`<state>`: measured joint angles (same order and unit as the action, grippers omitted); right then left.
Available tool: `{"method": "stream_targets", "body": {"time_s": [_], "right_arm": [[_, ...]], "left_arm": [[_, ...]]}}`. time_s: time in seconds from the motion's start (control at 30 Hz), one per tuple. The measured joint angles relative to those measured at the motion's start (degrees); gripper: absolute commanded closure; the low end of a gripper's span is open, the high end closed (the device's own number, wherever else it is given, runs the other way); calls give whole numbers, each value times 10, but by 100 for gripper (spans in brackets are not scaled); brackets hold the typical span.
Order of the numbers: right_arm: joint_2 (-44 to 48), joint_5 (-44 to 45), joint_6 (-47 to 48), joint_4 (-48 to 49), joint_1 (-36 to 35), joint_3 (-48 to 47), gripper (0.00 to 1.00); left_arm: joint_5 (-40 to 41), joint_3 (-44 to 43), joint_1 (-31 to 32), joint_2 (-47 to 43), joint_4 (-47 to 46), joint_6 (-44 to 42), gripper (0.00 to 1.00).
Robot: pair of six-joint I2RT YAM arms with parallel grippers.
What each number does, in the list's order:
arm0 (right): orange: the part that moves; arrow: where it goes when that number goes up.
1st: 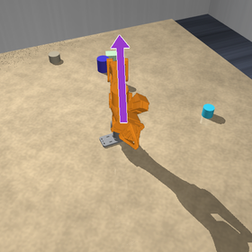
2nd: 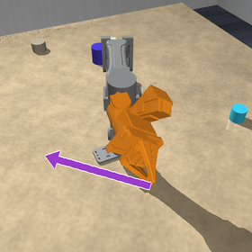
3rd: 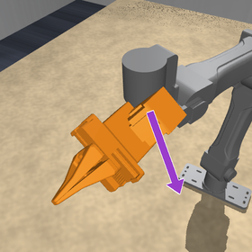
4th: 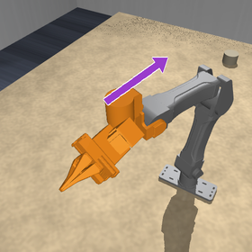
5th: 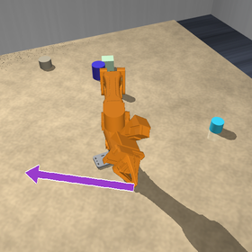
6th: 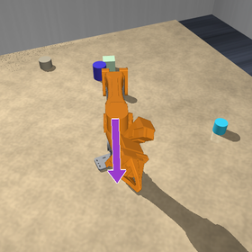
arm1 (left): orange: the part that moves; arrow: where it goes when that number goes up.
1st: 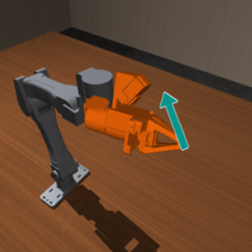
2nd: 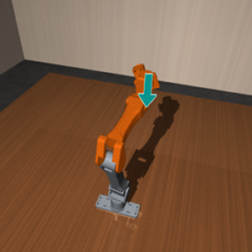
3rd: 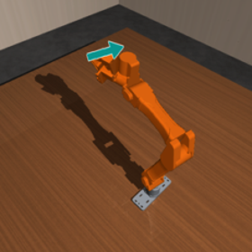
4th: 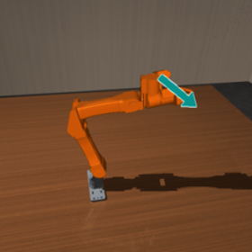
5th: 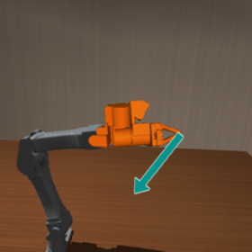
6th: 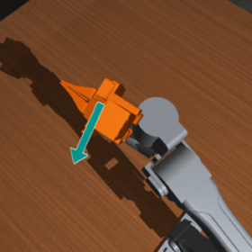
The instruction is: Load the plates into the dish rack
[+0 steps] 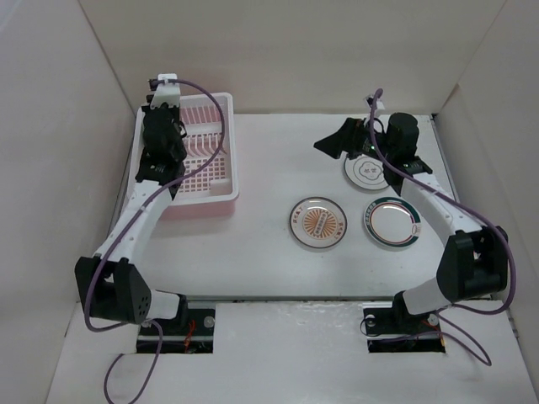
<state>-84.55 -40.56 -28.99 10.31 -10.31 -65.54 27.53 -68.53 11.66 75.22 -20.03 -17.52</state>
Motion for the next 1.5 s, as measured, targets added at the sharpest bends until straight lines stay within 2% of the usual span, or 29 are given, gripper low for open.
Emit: {"method": "stream_targets", "body": {"time_s": [0.23,0.6,1.5], "right_arm": [[0,4,8,-9,-14,0,0],[0,5,10,-10,-24,-3,0],[0,-4,14,-9,-37,-7,0]], "left_arm": [[-5,11,-54,68,-54,-43,100],[-50,33,-102,149,-112,-56,100],[-61,43,-106,250,-184,-69,100]]}}
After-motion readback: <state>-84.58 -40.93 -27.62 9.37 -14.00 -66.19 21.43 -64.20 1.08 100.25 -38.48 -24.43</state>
